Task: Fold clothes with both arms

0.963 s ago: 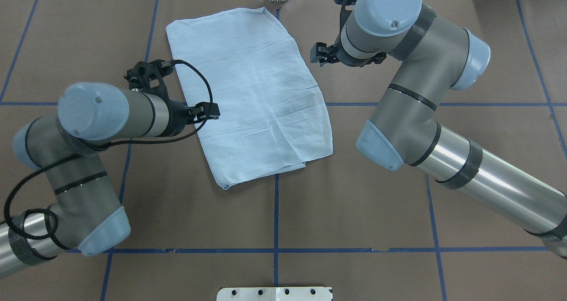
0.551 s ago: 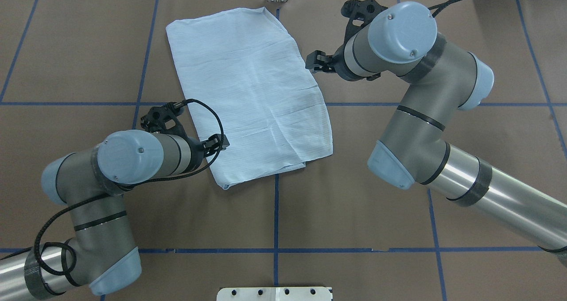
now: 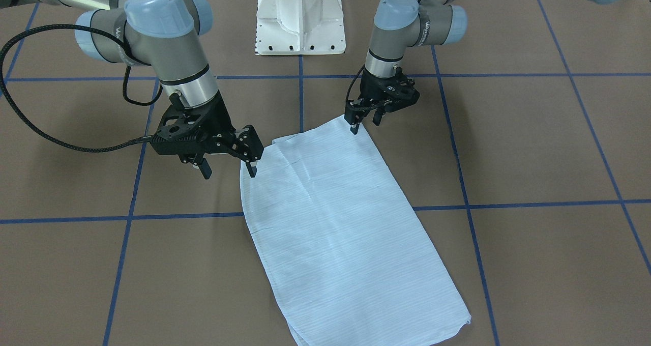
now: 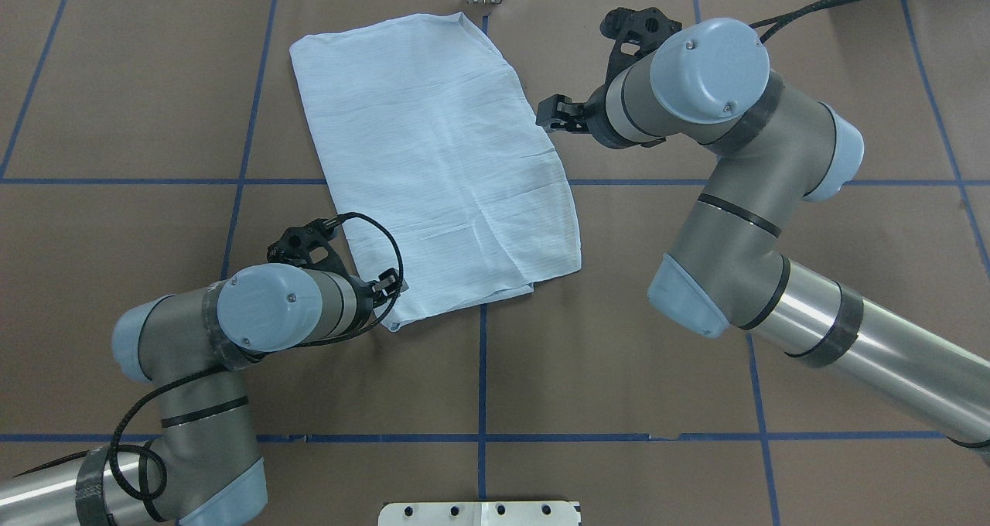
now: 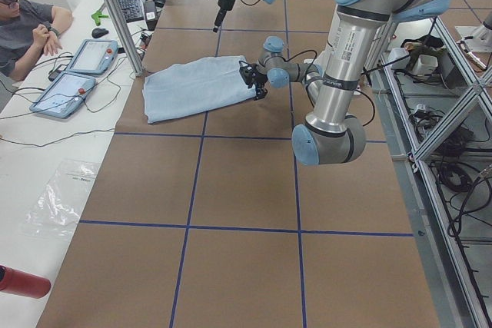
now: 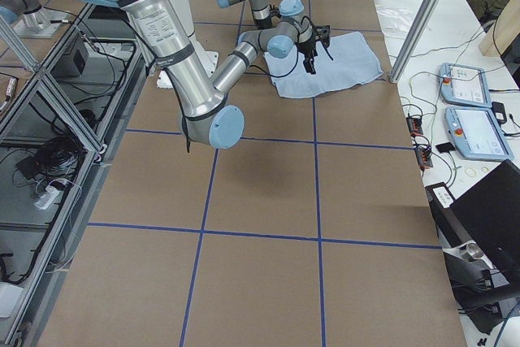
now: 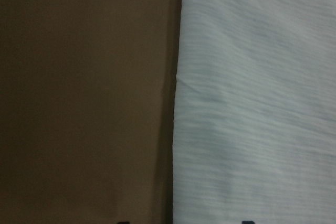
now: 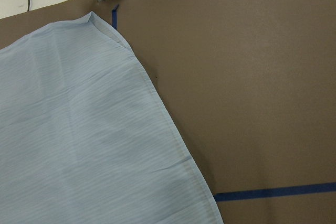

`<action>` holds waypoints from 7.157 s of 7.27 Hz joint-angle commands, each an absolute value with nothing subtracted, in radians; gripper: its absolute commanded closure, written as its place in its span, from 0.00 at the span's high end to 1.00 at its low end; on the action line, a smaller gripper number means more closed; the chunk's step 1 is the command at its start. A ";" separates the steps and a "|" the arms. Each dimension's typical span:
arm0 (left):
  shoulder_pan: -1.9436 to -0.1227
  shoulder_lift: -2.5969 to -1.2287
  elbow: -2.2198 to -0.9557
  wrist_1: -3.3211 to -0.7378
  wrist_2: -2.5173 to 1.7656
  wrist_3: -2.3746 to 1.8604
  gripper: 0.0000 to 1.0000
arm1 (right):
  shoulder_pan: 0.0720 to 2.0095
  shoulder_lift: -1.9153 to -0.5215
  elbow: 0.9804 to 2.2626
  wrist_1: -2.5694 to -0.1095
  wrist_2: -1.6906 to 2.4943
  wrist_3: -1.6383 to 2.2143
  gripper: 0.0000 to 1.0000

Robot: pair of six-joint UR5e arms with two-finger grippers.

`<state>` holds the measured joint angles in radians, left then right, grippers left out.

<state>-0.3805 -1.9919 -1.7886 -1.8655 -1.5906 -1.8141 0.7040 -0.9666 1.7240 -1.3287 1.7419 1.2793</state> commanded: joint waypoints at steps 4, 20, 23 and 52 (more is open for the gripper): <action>-0.359 -2.006 -1.773 -1.867 -1.563 -1.830 0.59 | 0.689 -0.968 1.723 -1.328 1.724 1.279 1.00; -0.356 -2.017 -1.776 -1.876 -1.562 -1.847 0.00 | 0.318 -0.974 1.698 -1.456 1.411 2.031 0.95; -0.356 -2.017 -1.779 -1.876 -1.560 -1.847 0.00 | 0.310 -0.905 1.600 -1.454 1.410 2.112 0.82; -0.354 -2.017 -1.798 -1.885 -1.563 -1.833 0.00 | 0.354 -0.834 1.580 -1.580 1.402 2.123 0.00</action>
<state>-0.3544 -2.0108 -1.7850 -1.8782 -1.5619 -1.8400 0.3368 -0.8293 1.5543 -1.5788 1.4008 2.1278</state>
